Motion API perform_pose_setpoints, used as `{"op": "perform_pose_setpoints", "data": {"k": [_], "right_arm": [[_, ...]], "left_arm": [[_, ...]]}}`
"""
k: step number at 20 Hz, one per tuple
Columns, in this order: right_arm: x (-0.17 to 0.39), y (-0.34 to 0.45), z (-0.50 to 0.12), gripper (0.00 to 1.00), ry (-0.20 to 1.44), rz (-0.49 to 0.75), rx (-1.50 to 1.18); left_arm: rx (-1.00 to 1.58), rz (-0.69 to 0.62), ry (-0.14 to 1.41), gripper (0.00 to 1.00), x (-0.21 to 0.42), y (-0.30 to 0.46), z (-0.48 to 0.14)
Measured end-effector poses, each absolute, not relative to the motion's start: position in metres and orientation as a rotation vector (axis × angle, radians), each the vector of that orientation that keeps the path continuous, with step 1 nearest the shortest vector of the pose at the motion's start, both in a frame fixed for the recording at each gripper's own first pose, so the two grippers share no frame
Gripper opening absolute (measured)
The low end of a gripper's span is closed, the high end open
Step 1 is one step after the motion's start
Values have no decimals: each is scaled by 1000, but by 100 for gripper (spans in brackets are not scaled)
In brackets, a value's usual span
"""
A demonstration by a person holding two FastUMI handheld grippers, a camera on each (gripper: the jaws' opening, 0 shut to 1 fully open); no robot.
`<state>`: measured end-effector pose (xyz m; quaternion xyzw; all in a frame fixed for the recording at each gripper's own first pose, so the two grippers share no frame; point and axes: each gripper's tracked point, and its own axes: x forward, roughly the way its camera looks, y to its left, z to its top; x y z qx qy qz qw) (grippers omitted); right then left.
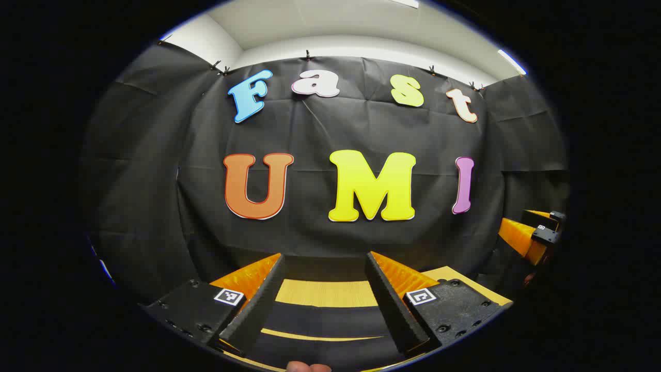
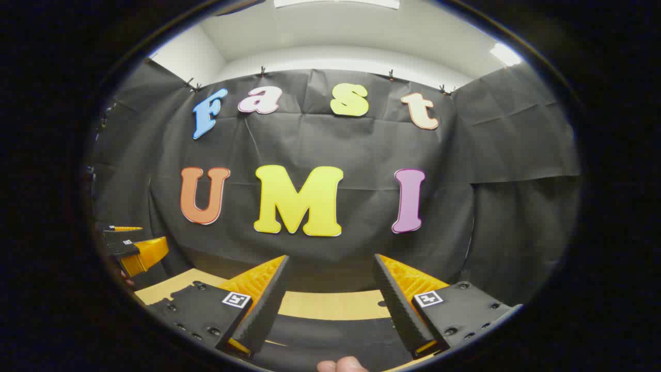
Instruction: Grasp the waist and the cuffs of the jeans and fold them to make the two legs overlap; first hold the waist and fold one-third of the jeans toward the cuffs, then hold the cuffs and fold the remaining one-third in the same direction to finish folding.
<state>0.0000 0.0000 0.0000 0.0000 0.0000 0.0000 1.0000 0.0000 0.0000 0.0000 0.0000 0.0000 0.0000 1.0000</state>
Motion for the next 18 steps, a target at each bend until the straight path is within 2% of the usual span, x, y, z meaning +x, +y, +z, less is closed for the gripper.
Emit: {"op": "perform_pose_setpoints", "data": {"k": [3, 7, 12, 18], "right_arm": [[-1, -3, 0, 99, -5, 0, -7], [-2, -7, 0, 98, -9, -2, -14], [-5, -13, -1, 96, -6, -9, -13], [-7, -18, -4, 99, 6, -1, -13]], "left_arm": [[2, -1, -6, 98, -1, -4, 1], [4, -2, -9, 100, 0, -7, 1], [5, -3, -7, 98, -3, -9, 1], [0, -15, -8, 98, -3, -17, -1]]}}
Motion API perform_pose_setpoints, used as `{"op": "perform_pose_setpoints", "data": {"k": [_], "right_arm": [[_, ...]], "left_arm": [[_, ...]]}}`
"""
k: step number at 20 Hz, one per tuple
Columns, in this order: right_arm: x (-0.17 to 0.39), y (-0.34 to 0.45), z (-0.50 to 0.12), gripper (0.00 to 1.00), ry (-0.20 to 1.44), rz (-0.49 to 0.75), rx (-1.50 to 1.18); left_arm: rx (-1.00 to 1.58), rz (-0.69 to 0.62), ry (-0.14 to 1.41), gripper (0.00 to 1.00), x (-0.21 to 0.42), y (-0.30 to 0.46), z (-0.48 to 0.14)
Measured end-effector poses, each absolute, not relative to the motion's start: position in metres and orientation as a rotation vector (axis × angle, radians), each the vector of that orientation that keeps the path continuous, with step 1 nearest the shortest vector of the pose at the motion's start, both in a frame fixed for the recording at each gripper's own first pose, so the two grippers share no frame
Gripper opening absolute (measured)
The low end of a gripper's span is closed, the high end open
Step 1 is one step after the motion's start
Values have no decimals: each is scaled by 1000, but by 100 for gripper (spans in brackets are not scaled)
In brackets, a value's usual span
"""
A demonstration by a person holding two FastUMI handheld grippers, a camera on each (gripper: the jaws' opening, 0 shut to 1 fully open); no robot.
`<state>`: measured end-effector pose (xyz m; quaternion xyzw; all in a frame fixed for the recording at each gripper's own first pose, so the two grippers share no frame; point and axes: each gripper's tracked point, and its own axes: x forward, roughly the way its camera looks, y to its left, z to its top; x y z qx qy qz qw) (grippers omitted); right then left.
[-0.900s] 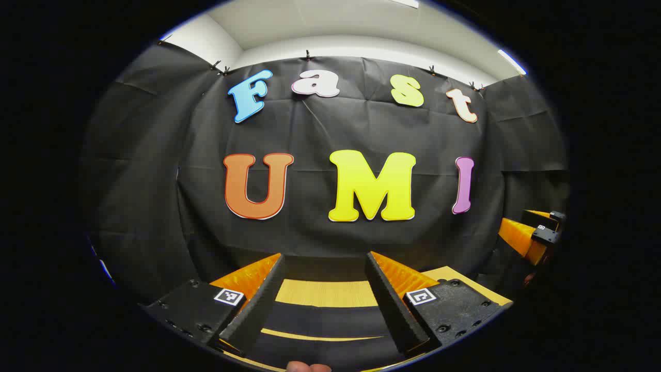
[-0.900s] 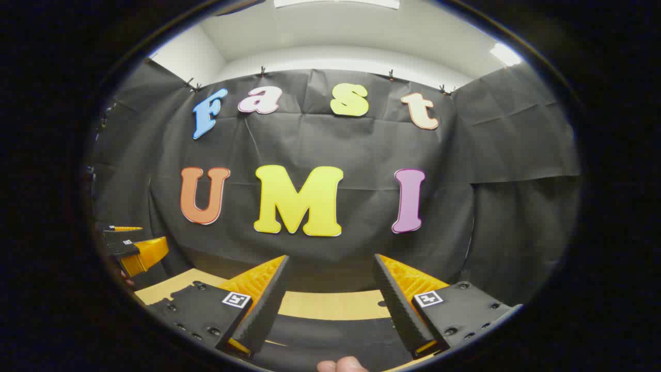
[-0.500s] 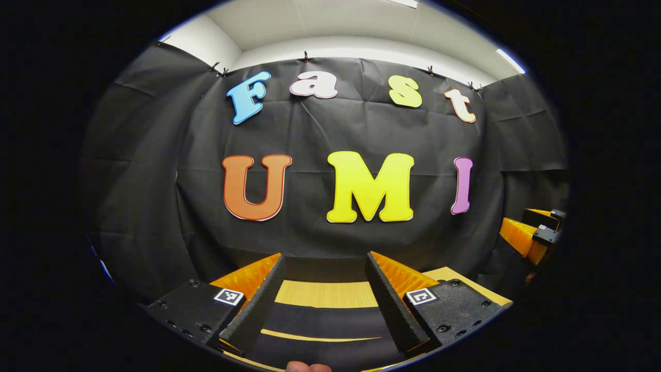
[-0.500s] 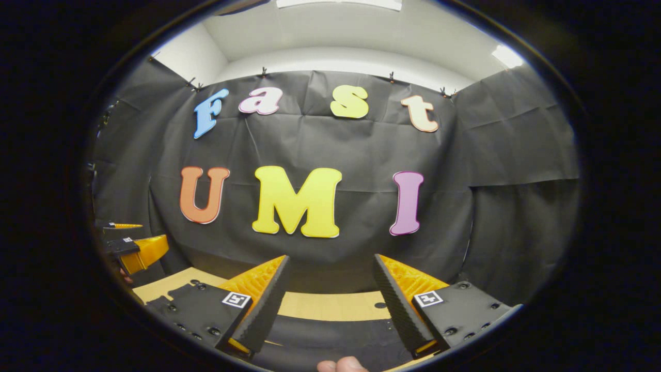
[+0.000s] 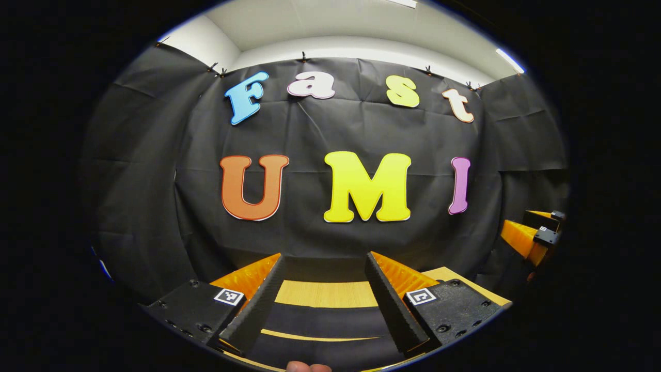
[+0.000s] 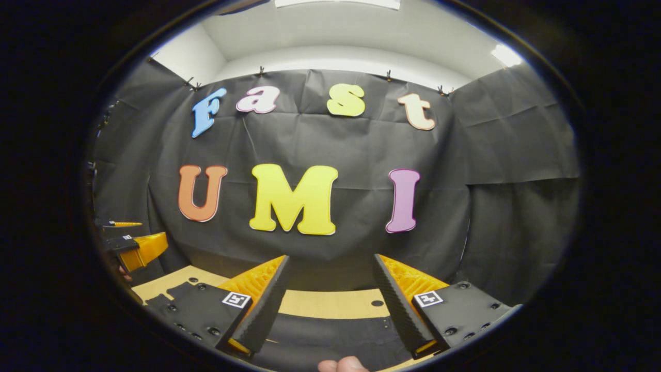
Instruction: Grasp the waist and the cuffs of the jeans and fold them to make the two legs overlap; first hold the waist and fold one-third of the jeans toward the cuffs, then hold the cuffs and fold the remaining one-third in the same direction to finish folding.
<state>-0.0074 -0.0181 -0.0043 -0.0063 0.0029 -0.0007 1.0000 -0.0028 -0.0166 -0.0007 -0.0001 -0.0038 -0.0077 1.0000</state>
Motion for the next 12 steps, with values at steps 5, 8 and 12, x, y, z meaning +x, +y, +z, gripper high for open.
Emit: {"op": "perform_pose_setpoints", "data": {"k": [5, 8, 12], "right_arm": [[-6, -30, -14, 96, 25, 19, -39], [-6, -65, -42, 96, 110, -17, -10], [-14, -141, -102, 96, 285, -131, 46]], "left_arm": [[-16, -4, 27, 98, -1, -6, -17], [-49, 64, 98, 98, 0, 29, -46], [-128, 124, 249, 98, -13, 79, -108]]}}
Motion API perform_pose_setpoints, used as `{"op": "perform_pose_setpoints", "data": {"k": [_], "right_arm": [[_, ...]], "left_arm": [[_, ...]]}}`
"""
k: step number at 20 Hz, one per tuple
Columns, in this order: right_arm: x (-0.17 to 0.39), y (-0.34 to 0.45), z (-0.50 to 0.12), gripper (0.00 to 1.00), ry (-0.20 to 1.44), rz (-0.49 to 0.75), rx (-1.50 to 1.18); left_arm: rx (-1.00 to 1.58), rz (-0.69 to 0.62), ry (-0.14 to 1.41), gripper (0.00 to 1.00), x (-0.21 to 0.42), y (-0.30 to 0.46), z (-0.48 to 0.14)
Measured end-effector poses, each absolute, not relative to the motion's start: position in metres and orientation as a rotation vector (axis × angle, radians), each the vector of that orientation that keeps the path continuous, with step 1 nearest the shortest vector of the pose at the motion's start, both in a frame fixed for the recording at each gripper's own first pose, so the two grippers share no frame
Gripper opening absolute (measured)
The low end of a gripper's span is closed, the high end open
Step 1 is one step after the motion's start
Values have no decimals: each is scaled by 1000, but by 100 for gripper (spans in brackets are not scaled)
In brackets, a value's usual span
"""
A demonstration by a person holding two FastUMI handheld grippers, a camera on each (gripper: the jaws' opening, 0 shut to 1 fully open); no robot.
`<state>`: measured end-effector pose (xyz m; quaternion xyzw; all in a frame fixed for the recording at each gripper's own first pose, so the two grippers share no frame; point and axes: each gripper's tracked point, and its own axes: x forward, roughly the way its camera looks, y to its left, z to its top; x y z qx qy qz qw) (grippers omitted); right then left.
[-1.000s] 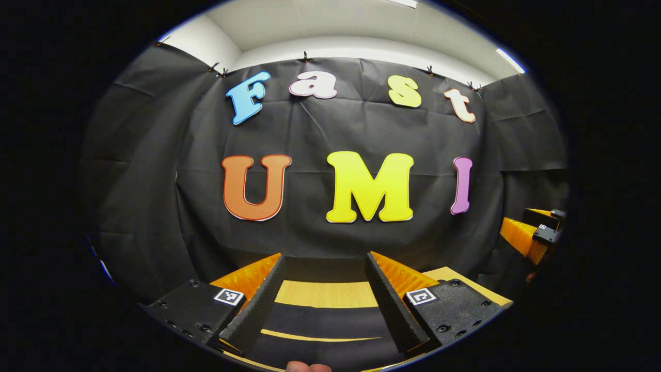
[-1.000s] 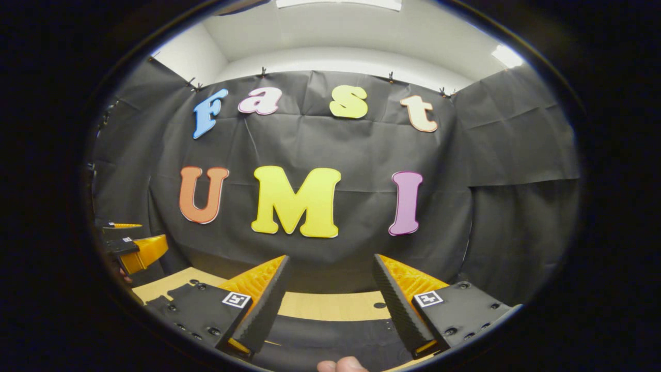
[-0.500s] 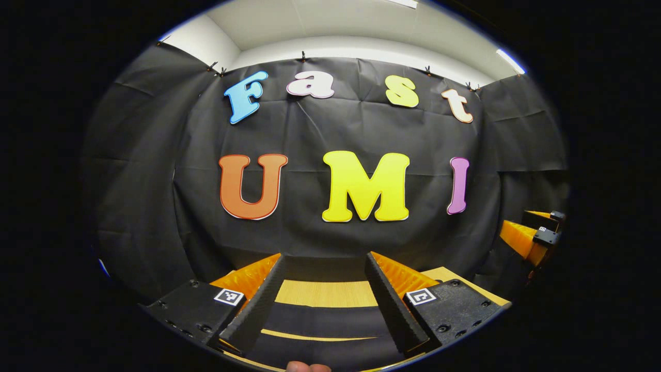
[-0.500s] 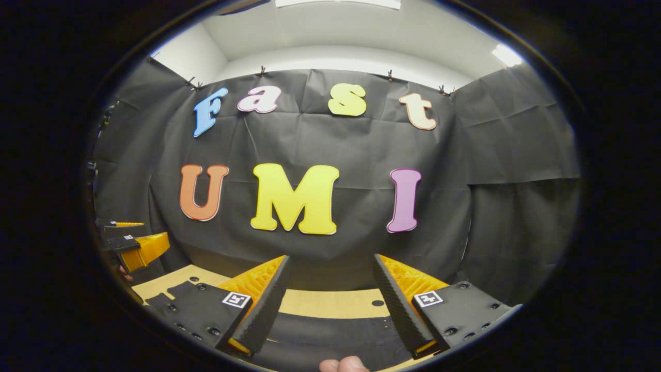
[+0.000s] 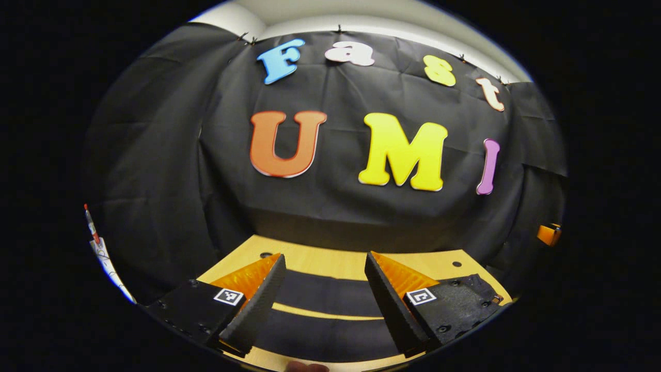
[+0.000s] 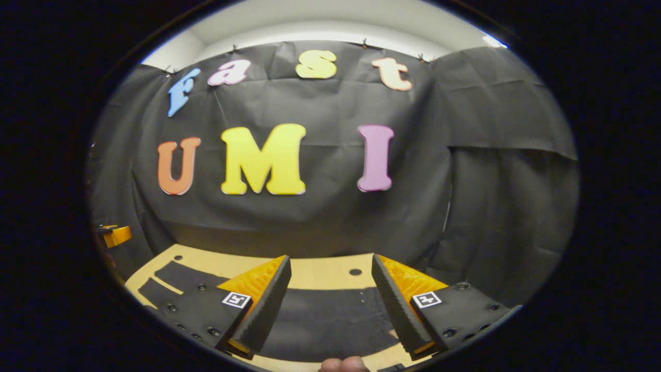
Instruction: Grasp the waist and the cuffs of the jeans and fold them to make the two legs overlap; first hold the waist and fold one-third of the jeans toward the cuffs, then hold the cuffs and fold the remaining one-third in the same direction to finish folding.
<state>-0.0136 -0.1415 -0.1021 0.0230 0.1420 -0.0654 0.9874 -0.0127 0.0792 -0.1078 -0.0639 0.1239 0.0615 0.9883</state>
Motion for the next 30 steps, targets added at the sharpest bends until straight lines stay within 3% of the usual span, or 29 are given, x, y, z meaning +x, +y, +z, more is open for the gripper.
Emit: {"op": "perform_pose_setpoints", "data": {"k": [3, 8, 9, 14, 15, 21, 30], "right_arm": [[-29, -188, -161, 98, 449, -167, 118], [-54, -234, -261, 100, 715, -276, 494], [-61, -240, -286, 92, 765, -306, 540], [-77, -255, -364, 92, 901, -408, 634], [-74, -257, -374, 98, 910, -424, 634], [-46, -279, -395, 98, 935, -484, 654], [-30, -277, -414, 98, 975, -536, 662]], "left_arm": [[-303, 215, 378, 99, -33, 121, -160], [-702, 419, 579, 99, -79, 178, -261], [-767, 431, 603, 99, -86, 180, -278], [-1064, 547, 617, 100, -96, 204, -317], [-1103, 567, 611, 100, -94, 210, -323], [-1281, 656, 604, 99, -89, 230, -347], [-1291, 699, 616, 99, -67, 252, -360]]}}
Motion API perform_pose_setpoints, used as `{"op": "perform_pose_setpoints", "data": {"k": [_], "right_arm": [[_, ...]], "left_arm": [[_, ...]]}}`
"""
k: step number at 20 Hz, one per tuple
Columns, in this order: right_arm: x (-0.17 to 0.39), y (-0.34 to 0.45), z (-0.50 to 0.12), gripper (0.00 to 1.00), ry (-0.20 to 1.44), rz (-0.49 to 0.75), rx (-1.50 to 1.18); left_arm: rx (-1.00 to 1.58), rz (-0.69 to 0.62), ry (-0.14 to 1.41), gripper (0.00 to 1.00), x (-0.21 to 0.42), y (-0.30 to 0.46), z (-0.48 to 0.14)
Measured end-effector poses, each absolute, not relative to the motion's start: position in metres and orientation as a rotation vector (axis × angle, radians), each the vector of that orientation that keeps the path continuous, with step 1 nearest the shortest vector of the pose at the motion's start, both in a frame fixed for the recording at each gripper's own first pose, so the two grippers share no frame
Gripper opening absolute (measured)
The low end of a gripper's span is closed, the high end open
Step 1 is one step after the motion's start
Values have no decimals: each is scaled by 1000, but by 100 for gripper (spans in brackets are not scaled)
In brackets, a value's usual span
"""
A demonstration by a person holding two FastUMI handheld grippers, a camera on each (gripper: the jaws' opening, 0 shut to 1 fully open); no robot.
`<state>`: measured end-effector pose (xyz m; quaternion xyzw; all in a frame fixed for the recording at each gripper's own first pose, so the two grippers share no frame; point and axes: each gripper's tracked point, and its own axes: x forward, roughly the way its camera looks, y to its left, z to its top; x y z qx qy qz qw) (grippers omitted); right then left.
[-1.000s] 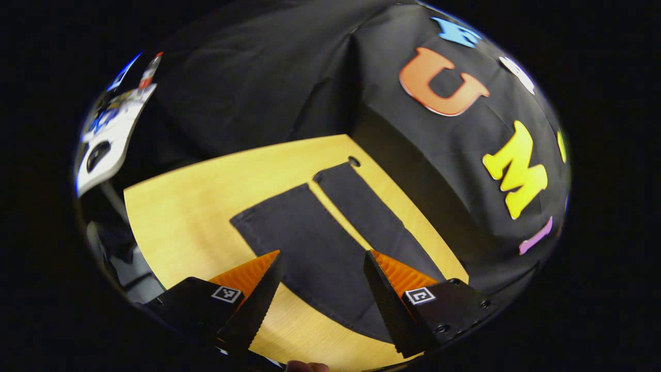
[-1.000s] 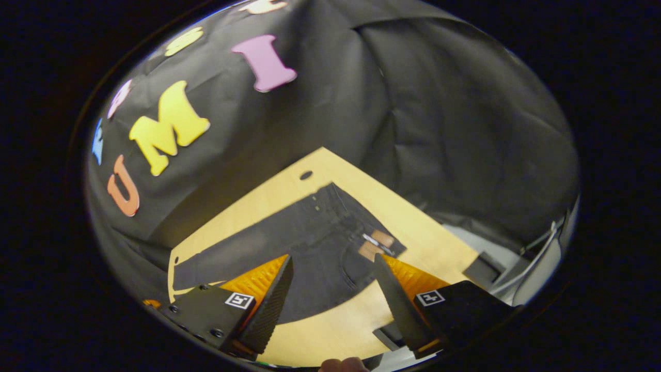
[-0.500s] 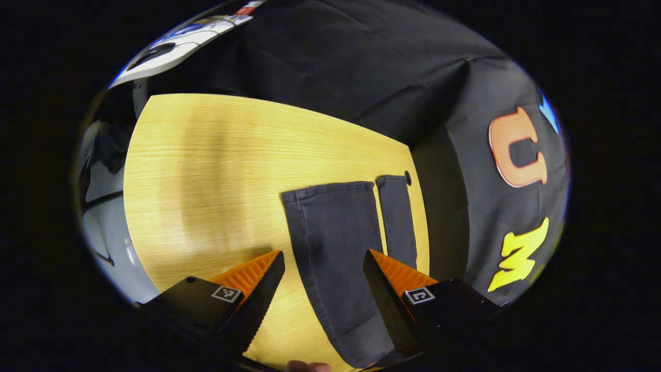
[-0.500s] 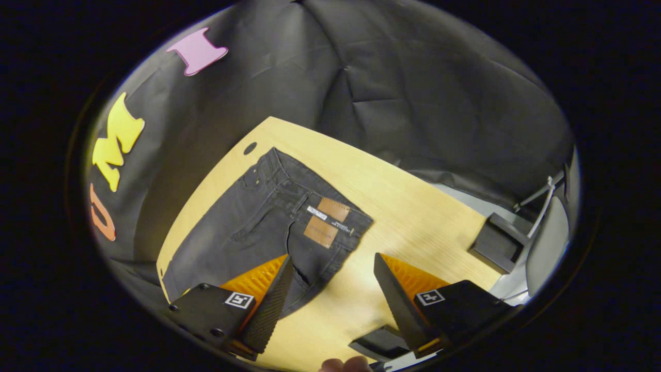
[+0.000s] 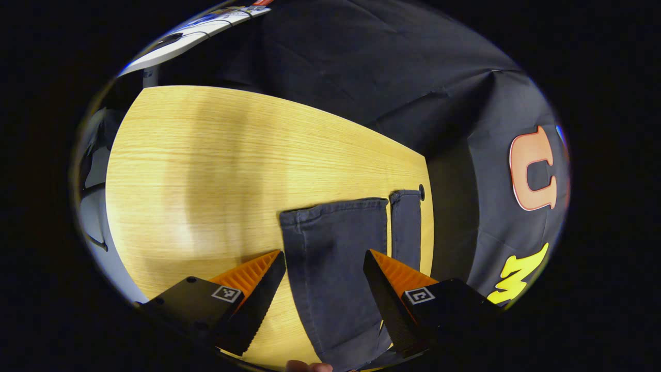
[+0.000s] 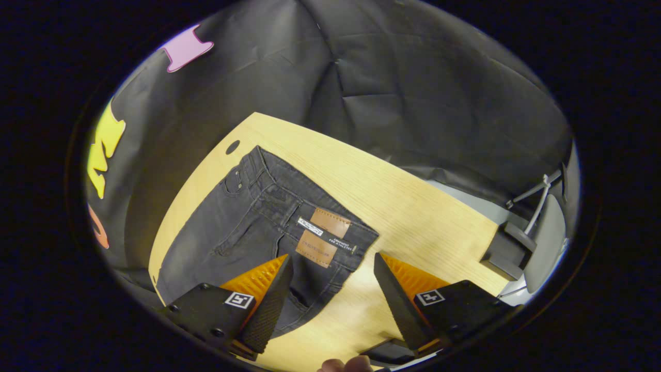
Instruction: Grasp the waist and the cuffs of the jeans and fold them to make the two legs overlap; first hold the waist and fold one-third of the jeans toward the cuffs, then hold the cuffs and fold the remaining one-third in the same direction to finish folding.
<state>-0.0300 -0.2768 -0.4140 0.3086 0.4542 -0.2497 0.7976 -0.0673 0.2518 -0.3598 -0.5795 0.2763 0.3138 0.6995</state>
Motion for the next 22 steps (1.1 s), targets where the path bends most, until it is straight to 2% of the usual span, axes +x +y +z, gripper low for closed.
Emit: {"op": "perform_pose_setpoints", "data": {"k": [8, 11, 14, 15, 16, 18, 19, 20, 22], "right_arm": [[-19, -273, -424, 98, 1006, -605, 529], [-19, -272, -429, 99, 1039, -643, 413], [-19, -271, -429, 99, 1043, -669, 374], [-19, -272, -430, 93, 1040, -677, 385], [-19, -272, -430, 94, 1042, -677, 382], [-17, -270, -432, 92, 1046, -663, 380], [-15, -268, -429, 85, 1053, -649, 373], [-13, -265, -430, 76, 1067, -626, 367], [-11, -263, -431, 56, 1093, -605, 376]], "left_arm": [[-1297, 683, 603, 100, -43, 253, -360], [-1275, 702, 626, 97, -45, 253, -366], [-1274, 723, 630, 80, -45, 253, -367], [-1273, 729, 632, 78, -45, 253, -368], [-1273, 736, 638, 80, -47, 253, -369], [-1270, 766, 650, 61, -48, 255, -373], [-1261, 797, 665, 58, -53, 257, -377], [-1257, 819, 673, 39, -55, 257, -379], [-1245, 821, 683, 18, -54, 255, -380]]}}
